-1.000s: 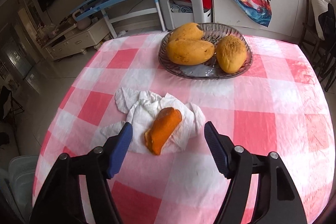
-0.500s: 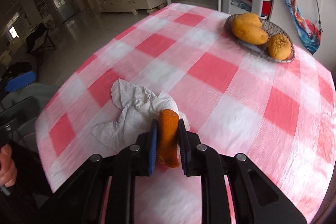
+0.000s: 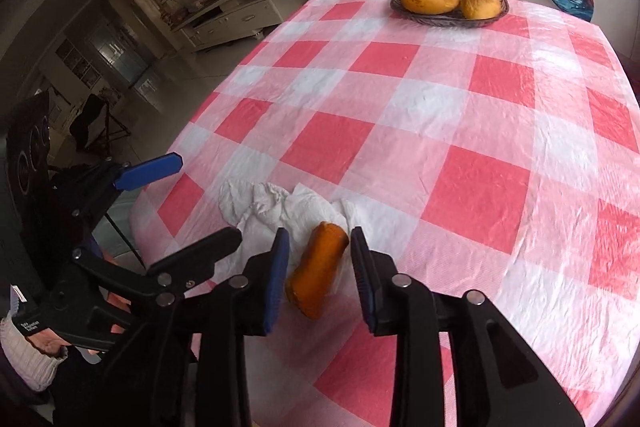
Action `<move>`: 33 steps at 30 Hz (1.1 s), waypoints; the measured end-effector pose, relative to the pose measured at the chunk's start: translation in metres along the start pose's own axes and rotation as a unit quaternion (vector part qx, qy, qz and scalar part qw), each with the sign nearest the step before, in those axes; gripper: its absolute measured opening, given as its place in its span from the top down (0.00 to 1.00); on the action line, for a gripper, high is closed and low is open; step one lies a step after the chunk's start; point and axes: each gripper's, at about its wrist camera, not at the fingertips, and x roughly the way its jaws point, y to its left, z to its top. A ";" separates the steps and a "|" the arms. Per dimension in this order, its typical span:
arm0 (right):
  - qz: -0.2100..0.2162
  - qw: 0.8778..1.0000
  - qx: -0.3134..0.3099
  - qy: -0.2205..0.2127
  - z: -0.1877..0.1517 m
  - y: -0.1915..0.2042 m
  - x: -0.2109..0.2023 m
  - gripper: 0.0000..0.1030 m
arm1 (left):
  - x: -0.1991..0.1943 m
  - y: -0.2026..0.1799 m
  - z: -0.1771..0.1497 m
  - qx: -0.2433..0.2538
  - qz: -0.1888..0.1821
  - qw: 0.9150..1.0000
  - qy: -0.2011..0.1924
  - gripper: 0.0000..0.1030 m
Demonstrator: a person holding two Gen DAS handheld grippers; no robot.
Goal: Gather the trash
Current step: 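Grasp the orange bread stick with the right tool while the left grasps the white tissue, then carry the tissue with the left tool while the right carries the bread stick over the basin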
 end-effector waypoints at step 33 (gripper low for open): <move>0.024 0.997 -0.074 -0.006 -0.100 0.090 -0.017 0.83 | -0.075 0.043 -0.058 -0.119 -0.108 0.987 -0.019 0.92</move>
